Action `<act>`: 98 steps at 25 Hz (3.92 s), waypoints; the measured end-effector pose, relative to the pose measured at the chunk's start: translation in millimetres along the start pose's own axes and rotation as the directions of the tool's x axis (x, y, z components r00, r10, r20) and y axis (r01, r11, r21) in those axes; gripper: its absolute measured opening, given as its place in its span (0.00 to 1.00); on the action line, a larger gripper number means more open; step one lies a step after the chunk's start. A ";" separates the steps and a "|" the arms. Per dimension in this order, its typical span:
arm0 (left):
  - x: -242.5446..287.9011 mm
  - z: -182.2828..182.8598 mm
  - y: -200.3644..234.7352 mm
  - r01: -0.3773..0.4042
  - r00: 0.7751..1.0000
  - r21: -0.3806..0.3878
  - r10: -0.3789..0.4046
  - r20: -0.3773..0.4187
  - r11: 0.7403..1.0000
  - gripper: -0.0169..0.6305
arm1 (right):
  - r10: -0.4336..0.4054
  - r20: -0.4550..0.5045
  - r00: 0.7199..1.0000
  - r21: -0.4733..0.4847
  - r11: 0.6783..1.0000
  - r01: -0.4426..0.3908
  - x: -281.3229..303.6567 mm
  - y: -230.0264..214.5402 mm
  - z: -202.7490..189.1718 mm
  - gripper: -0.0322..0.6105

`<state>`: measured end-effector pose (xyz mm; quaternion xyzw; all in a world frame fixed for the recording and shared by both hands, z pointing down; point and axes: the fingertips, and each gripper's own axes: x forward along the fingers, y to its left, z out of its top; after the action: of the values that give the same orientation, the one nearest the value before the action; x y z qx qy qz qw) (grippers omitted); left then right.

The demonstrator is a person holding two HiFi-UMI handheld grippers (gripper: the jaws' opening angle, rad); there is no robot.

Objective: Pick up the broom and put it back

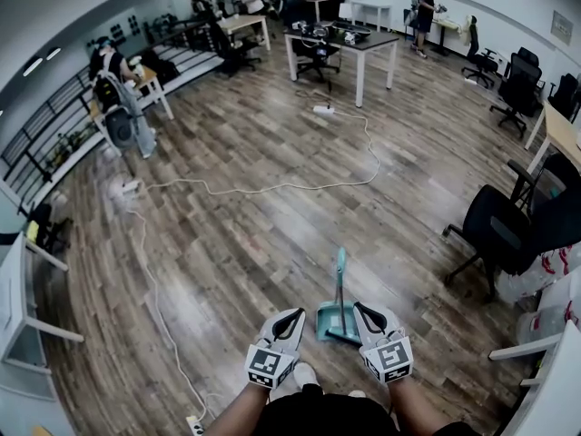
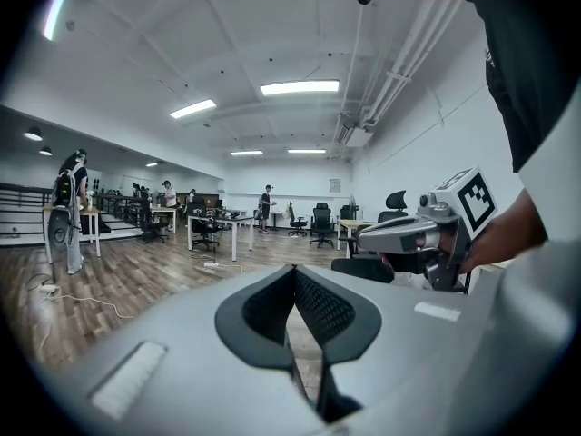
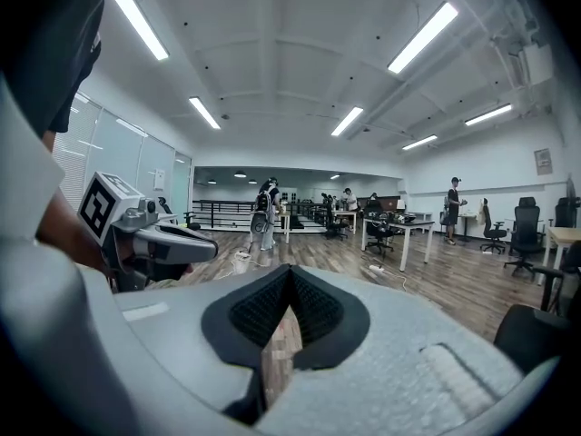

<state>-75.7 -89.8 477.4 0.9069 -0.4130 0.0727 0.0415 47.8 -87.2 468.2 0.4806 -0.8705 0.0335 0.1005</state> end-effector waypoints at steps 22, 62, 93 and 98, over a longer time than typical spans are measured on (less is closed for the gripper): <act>29.2 -35.4 35.7 -0.003 0.996 -0.091 -0.005 -0.088 0.996 0.05 | 0.044 -0.143 0.989 0.030 0.999 -0.040 49.4 -15.5 -44.9 0.06; 53.8 -135.4 54.3 -0.087 0.960 -0.148 0.043 -0.276 0.985 0.05 | -0.030 -0.387 0.921 0.105 0.991 0.077 175.3 -63.8 -195.1 0.19; 29.0 -136.3 5.9 -0.057 0.964 -0.185 0.006 -0.266 0.981 0.05 | -0.009 -0.351 0.936 0.050 0.998 0.028 63.2 1.4 -185.9 0.19; 25.9 -116.2 14.4 -0.071 0.970 -0.158 0.031 -0.242 0.985 0.05 | 0.016 -0.279 0.960 0.030 1.000 -0.007 37.7 4.7 -155.8 0.19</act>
<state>-81.2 -102.7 596.4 0.8740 -0.4328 0.1478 0.1642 46.5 -91.9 628.4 0.4674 -0.8499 0.1141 0.2149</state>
